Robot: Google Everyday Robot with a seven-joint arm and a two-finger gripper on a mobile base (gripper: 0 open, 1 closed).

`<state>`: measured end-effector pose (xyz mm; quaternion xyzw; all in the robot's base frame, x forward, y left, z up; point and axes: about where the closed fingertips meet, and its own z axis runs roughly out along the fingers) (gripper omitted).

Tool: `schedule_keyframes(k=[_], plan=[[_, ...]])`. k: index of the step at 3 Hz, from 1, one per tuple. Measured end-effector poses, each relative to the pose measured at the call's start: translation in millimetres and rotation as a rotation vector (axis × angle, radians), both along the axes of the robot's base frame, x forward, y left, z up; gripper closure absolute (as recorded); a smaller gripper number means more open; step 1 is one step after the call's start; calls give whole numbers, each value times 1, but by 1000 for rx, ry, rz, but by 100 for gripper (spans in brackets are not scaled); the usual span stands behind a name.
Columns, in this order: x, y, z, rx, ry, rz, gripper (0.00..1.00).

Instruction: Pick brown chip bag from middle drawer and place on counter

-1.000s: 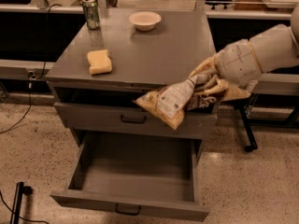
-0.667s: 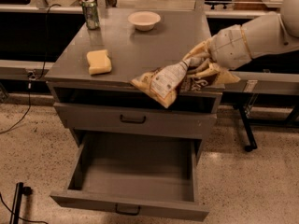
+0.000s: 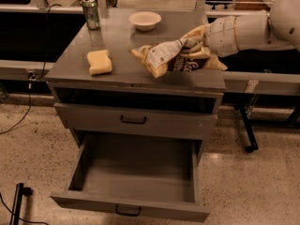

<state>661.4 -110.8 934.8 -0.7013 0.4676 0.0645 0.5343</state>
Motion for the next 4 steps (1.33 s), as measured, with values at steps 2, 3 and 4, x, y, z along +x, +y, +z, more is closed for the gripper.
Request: schedule_keyframes(k=[2, 3, 4], plan=[[42, 12, -14, 32, -112, -75, 100], [42, 12, -14, 32, -112, -75, 100], [52, 6, -7, 14, -166, -78, 100]])
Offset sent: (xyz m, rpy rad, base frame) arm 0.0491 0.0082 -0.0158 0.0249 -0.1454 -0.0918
